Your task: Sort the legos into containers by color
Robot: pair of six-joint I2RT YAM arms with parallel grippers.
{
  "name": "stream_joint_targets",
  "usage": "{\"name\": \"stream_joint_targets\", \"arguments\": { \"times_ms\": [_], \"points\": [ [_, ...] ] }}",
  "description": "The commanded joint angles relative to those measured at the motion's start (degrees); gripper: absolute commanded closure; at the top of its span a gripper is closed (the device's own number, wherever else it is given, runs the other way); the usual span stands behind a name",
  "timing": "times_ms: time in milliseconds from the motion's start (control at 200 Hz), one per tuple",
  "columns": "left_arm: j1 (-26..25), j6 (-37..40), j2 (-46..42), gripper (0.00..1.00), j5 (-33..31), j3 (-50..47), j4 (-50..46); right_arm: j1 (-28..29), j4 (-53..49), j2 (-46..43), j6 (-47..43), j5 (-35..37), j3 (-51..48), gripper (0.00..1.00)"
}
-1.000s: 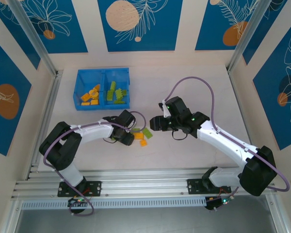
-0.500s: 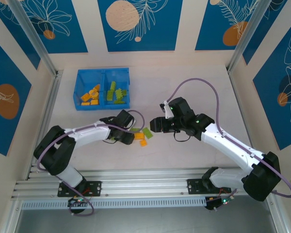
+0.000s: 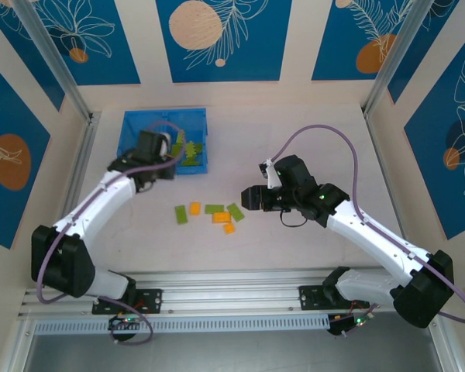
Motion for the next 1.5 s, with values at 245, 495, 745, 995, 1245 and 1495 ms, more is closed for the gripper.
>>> {"name": "stream_joint_targets", "arguments": {
  "times_ms": [245,495,745,995,1245,1495],
  "points": [
    [12.9,-4.3,26.1,0.75,-3.7,27.9,-6.4,0.2,-1.4,-5.0,1.9,0.8,-0.7,0.4],
    [14.3,-4.6,34.8,0.51,1.8,37.9,-8.9,0.2,-2.7,-7.3,2.4,2.0,-1.4,0.38],
    [13.9,-9.3,16.3,0.41,12.2,23.7,-0.4,0.2,0.0,-5.5,2.8,2.4,-1.8,0.35],
    [5.9,-6.8,-11.4,0.31,19.2,4.1,1.8,2.0,1.0,6.0,-1.4,6.7,0.7,0.32],
    [-5.4,2.6,-27.7,0.14,19.1,-6.0,-11.3,3.8,0.5,24.1,-9.8,15.0,5.6,0.32],
    [-5.7,12.9,-29.5,0.03,22.9,-8.5,-19.6,6.5,1.8,36.9,-16.7,17.3,9.1,0.35]
  ]
}}
